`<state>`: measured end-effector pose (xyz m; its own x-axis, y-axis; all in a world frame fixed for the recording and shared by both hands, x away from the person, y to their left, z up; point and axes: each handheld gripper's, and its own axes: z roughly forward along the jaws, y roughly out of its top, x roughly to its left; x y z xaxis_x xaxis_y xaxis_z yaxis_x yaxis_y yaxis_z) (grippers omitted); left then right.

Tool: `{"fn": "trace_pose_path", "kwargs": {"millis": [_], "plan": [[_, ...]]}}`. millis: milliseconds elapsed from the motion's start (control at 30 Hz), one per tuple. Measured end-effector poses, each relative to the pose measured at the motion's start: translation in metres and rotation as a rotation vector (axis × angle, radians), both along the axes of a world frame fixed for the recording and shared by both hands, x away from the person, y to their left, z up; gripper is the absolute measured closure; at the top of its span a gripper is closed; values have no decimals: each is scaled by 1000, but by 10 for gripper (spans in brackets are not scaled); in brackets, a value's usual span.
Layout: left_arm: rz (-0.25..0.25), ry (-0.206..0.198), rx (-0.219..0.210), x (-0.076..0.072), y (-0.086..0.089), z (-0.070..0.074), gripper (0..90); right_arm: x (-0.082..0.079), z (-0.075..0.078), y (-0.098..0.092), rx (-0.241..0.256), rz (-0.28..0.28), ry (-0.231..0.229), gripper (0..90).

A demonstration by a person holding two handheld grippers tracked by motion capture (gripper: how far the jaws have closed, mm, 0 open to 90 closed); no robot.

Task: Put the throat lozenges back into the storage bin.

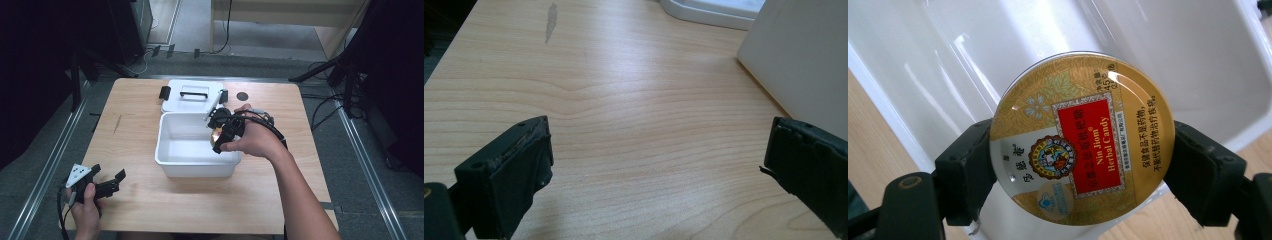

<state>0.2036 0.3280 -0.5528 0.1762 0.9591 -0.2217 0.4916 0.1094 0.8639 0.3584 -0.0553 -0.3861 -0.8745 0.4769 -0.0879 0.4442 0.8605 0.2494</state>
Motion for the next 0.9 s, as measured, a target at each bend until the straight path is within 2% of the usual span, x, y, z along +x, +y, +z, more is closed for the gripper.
{"fn": "trace_pose_path", "kwargs": {"millis": [33, 100, 500, 700, 900], "plan": [[0, 0, 0, 0, 0, 0, 0, 0, 0, 0, 0, 0, 0, 204], [0, 1, 0, 0, 0, 0, 0, 1, -5, -1, -16, 41, -20, 203], [0, 4, 1, 0, 0, 0, 0, 4, -24, 2, -87, 116, -62, 203], [-1, 5, 0, 0, 0, 0, 0, 8, -34, 5, -118, 132, -63, 203], [-3, 5, 0, 0, 0, 0, 0, 9, -47, 12, -189, 133, -55, 202]]}}
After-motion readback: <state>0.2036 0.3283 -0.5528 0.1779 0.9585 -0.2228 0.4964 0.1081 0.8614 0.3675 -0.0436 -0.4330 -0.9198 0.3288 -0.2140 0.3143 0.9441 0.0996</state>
